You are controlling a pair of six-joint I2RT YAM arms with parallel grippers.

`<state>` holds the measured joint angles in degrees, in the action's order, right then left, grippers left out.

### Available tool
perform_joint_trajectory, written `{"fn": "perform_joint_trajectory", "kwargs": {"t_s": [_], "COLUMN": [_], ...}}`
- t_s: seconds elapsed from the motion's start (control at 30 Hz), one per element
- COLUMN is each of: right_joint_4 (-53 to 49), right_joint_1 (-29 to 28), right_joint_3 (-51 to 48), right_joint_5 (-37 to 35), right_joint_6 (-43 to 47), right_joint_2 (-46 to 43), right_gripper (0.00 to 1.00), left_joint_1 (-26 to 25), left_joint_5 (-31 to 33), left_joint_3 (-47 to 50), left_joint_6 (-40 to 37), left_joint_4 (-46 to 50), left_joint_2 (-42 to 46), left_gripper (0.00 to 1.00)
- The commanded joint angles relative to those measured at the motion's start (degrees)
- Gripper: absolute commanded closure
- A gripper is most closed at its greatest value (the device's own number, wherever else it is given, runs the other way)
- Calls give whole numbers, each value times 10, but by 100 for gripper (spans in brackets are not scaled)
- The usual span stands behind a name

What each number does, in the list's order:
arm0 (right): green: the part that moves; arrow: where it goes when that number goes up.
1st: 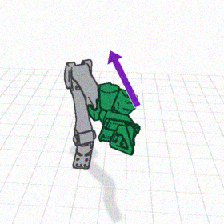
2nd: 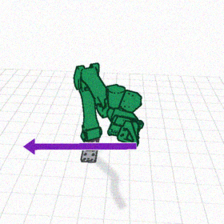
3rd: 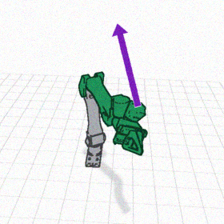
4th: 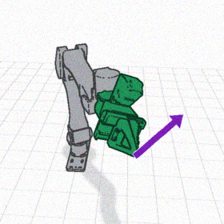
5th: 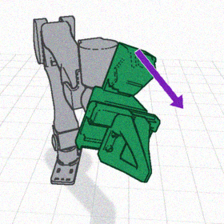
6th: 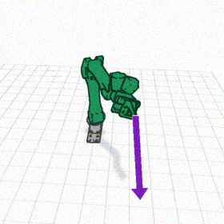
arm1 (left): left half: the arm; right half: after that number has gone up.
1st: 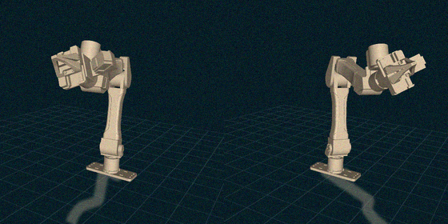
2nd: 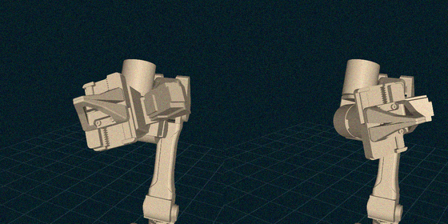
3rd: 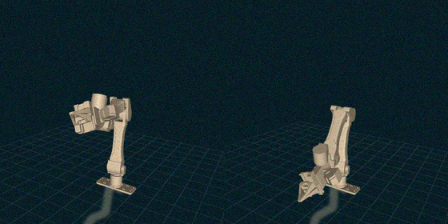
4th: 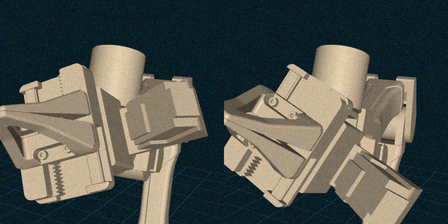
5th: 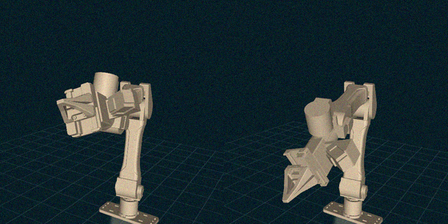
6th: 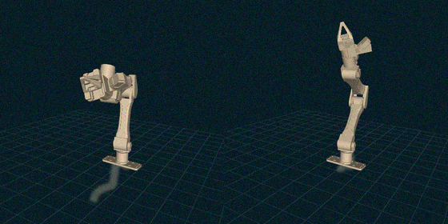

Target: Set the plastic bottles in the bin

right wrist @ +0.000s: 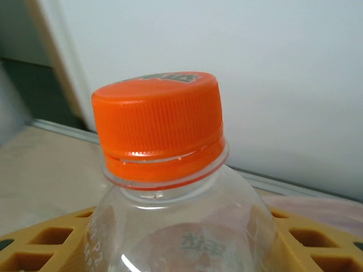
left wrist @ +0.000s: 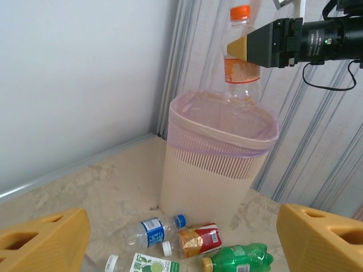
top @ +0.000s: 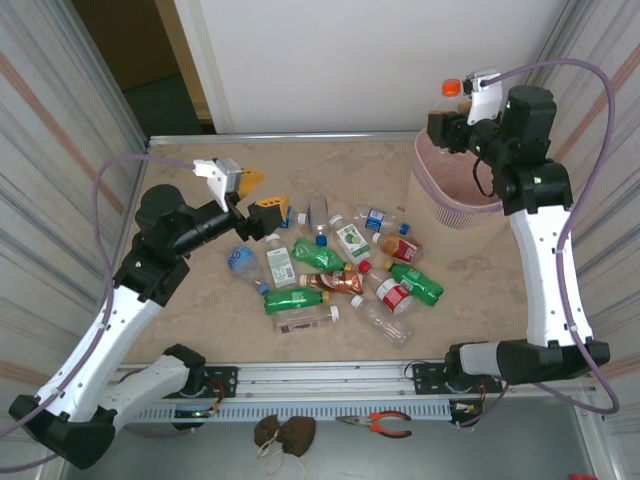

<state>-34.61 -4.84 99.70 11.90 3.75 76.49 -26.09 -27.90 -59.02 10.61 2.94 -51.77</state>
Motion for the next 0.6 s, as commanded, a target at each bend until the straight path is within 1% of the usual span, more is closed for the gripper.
{"fn": "perform_joint_trajectory", "kwargs": {"t_s": [0.0, 0.17, 0.27, 0.33, 0.43, 0.57], "right_joint_4": [-62, -91, -120, -143, -173, -207], "right_joint_1": [17, 28, 39, 47, 62, 71], "right_joint_3": [19, 21, 21, 23, 31, 45], "right_joint_5": [-97, -173, -205, -211, -199, -214], "right_joint_6": [66, 105, 122, 123, 121, 112], "right_joint_2": [36, 82, 121, 148, 190, 246], "right_gripper": [49, 49, 48, 47, 47, 46], "left_joint_1": [23, 46, 62, 74, 90, 104], "left_joint_5": [-36, -24, -4, -3, -1, -16], "left_joint_3": [19, 51, 70, 80, 94, 100], "left_joint_6": [37, 42, 54, 55, 60, 62], "left_joint_4": [0, -7, -11, -12, -11, -2], "left_joint_2": [12, 32, 49, 59, 66, 62], "left_gripper": [14, 13, 9, 7, 5, 5]}}
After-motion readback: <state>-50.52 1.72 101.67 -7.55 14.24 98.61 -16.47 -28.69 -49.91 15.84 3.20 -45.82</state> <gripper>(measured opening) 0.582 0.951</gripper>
